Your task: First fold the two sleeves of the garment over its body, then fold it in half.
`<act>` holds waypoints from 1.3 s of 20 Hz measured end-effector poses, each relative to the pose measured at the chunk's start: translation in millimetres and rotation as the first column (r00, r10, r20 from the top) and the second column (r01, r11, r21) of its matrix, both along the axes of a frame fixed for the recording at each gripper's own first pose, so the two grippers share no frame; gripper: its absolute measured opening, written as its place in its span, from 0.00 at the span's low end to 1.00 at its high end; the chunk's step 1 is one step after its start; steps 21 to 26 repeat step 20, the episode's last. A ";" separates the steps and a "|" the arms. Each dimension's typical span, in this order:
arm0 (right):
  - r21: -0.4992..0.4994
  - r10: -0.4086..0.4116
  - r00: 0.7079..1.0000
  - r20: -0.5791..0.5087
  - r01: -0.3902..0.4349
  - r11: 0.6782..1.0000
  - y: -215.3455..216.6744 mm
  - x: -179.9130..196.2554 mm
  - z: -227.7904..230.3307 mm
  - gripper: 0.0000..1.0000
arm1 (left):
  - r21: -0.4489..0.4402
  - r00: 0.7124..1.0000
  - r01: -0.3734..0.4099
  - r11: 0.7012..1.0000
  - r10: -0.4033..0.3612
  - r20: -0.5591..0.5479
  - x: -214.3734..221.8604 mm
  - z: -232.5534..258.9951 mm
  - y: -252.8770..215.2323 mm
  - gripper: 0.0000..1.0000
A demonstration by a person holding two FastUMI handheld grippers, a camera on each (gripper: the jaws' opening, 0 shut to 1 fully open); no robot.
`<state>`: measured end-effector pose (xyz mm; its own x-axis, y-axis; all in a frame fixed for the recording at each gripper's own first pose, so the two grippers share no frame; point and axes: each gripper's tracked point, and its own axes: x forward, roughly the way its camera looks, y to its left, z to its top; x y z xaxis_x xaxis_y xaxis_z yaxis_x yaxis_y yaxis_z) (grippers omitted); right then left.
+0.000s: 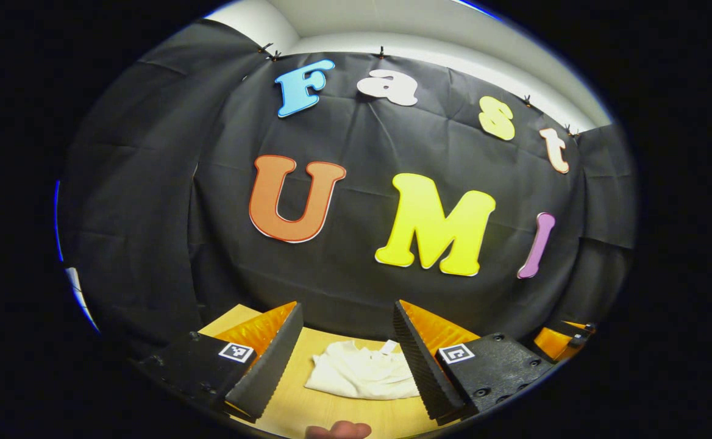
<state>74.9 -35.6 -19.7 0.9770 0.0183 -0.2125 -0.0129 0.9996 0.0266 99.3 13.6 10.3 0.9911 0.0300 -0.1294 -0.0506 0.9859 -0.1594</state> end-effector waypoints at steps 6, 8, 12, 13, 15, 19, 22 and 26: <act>0.003 0.030 0.999 -0.026 -0.030 1.000 16.7 -45.1 -16.6 0.88 | 0.051 0.998 0.064 0.997 -0.065 0.008 -50.2 -15.9 -32.8 0.94; 0.024 0.030 0.999 -0.025 -0.030 0.999 19.8 -52.1 -17.2 0.88 | 0.054 0.997 0.081 0.995 -0.082 0.014 -57.6 -13.8 -40.5 0.94; 0.046 0.029 1.000 -0.012 -0.028 0.999 22.2 -54.3 -14.4 0.88 | 0.083 0.996 0.089 0.993 -0.090 0.013 -61.8 -10.2 -41.4 0.94; 0.044 0.031 0.999 -0.011 -0.030 0.999 22.6 -54.0 -15.5 0.88 | 0.077 0.996 0.090 0.993 -0.091 0.009 -62.3 -10.8 -41.9 0.94; 0.045 0.037 0.999 -0.011 -0.037 0.998 26.2 -53.2 -15.4 0.88 | 0.074 0.997 0.082 0.994 -0.082 -0.004 -65.4 -13.3 -37.4 0.94; 0.044 0.058 0.998 -0.012 -0.057 0.997 36.6 -52.7 -16.6 0.88 | 0.069 0.998 0.064 0.996 -0.064 -0.002 -68.8 -12.2 -28.7 0.94; 0.040 0.062 0.998 -0.011 -0.062 0.997 38.4 -53.3 -17.1 0.88 | 0.071 0.998 0.060 0.996 -0.060 -0.001 -69.6 -12.4 -26.9 0.94; 0.040 0.062 0.998 -0.011 -0.062 0.997 38.4 -53.3 -17.1 0.88 | 0.071 0.998 0.060 0.996 -0.060 -0.001 -69.6 -12.4 -26.9 0.94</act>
